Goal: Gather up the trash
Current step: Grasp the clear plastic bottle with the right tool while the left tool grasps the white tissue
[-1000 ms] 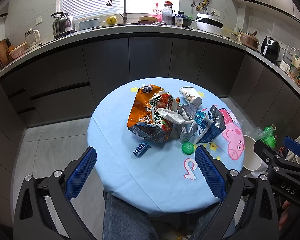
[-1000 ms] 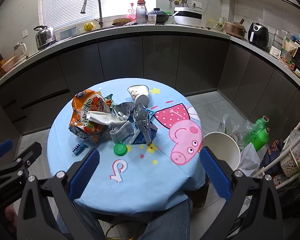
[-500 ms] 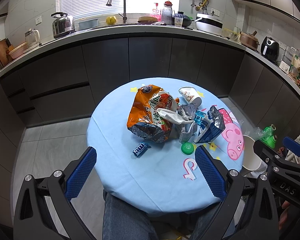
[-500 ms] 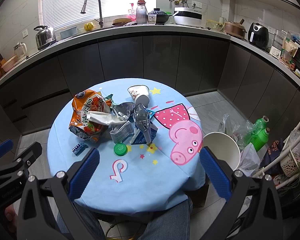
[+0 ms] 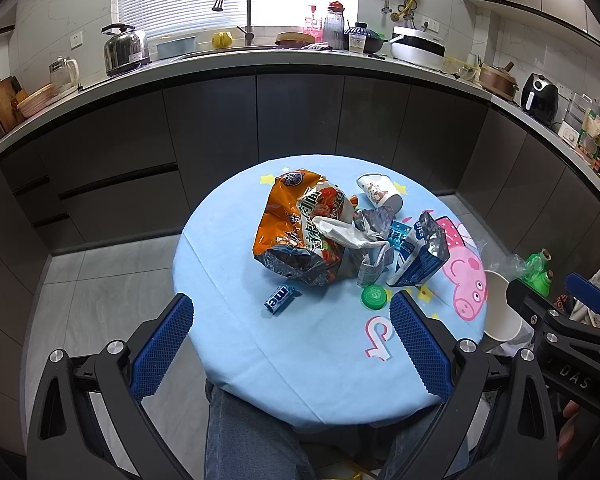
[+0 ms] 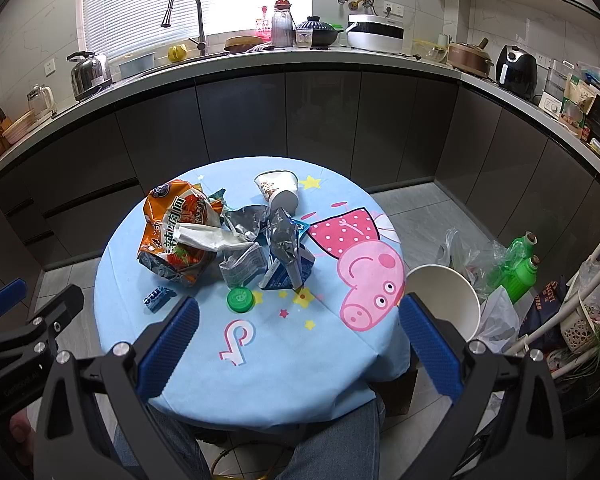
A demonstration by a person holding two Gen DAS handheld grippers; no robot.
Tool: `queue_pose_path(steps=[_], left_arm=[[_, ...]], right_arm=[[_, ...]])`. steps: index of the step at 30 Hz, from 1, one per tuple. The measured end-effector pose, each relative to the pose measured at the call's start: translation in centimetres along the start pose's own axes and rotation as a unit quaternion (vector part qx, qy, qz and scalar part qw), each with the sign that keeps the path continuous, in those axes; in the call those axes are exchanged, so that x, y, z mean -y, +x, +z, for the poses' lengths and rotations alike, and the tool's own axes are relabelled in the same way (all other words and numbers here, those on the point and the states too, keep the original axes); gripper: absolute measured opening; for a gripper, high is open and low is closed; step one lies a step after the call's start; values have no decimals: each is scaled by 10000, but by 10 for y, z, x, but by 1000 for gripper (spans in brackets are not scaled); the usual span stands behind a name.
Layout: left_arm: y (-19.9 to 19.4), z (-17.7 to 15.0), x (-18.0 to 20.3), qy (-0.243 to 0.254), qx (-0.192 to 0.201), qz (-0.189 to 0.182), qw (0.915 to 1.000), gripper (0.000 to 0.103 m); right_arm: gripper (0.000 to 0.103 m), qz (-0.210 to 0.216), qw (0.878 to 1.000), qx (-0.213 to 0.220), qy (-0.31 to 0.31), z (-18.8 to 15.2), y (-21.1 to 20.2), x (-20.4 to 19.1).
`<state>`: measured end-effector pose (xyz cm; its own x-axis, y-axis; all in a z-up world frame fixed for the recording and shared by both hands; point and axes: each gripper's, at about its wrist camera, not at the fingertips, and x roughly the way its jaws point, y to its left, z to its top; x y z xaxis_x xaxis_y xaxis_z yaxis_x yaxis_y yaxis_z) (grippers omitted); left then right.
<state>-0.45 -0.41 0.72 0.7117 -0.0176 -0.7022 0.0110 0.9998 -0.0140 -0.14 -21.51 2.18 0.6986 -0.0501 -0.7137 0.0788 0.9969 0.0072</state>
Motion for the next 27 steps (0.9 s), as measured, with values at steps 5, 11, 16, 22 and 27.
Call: queue_pose_path(steps=[5,11,16,22,27], left_arm=[[-1,0,0,-1,2,-8,10000,95],[2,4,-2,-66,7,0,10000,94],[22,11,-20,-296,-133,-107,9994,94],[59,21,-34,-270,-349,-371,9983,94],[91,30,-33,-125,-532,-577,9968,91]], right_arm=[[100,-1,10000,-2,4,-1,1,0],[100,61,10000,22,-25,10,1,1],[100,530,9985,88,96,14,24,16],[100,712,9966,-352,224,15,85,32],[99,917,9933,-692,154,16,137,27]])
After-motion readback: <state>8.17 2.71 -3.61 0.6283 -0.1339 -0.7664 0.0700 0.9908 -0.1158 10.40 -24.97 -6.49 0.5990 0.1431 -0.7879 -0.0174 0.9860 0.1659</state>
